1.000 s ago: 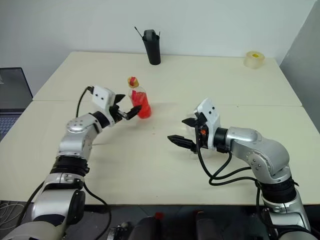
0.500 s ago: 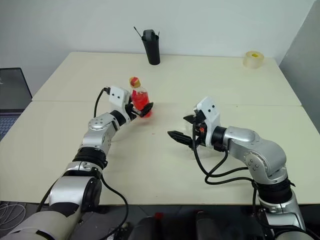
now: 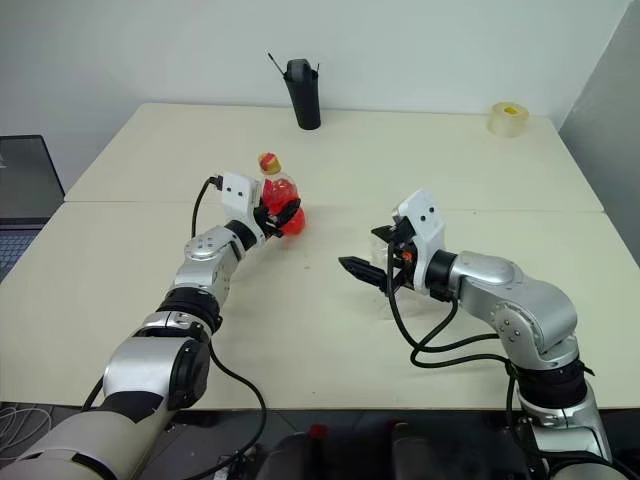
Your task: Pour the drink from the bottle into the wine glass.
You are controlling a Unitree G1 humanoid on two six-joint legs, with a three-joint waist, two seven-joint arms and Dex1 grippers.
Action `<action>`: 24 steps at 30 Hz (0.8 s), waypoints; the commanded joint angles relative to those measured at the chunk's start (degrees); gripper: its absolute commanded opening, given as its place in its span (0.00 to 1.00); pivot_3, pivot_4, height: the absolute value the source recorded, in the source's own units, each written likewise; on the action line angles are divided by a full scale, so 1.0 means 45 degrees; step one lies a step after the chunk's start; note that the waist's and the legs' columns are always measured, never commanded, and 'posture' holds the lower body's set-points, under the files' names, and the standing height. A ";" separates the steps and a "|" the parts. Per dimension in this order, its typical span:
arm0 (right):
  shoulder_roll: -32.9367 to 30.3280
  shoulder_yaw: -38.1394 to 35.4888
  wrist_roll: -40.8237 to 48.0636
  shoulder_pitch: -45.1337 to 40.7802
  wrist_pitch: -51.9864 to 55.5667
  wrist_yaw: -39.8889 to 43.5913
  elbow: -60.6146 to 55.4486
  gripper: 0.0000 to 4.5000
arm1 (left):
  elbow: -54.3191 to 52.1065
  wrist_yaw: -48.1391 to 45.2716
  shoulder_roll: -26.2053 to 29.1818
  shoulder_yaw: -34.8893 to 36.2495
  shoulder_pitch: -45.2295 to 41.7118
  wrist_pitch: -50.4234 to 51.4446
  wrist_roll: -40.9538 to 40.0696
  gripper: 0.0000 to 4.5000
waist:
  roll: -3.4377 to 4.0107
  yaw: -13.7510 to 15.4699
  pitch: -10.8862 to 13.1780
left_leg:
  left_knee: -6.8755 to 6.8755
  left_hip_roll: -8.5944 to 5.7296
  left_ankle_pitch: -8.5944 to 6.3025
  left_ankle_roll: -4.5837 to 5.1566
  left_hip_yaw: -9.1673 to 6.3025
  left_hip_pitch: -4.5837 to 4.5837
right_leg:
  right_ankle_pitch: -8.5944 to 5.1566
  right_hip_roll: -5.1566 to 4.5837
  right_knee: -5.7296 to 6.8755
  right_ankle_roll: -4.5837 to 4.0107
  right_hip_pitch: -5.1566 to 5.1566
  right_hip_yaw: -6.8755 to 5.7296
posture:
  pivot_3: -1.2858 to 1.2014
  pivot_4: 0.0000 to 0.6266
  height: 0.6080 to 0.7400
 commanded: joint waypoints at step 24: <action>0.0709 -0.0994 0.3487 -0.2684 0.2710 -0.3141 -0.1436 1.00 | -1.5314 -0.3355 0.0870 -0.2936 0.6309 0.6299 -0.2063 0.47 | 0.0008 -0.0023 0.0001 | -0.0007 0.0024 0.0000 0.0002 -0.0014 0.0009 | -0.0001 -0.0014 0.0000 -0.0005 0.0008 0.0021 | 0.52 0.24 1.00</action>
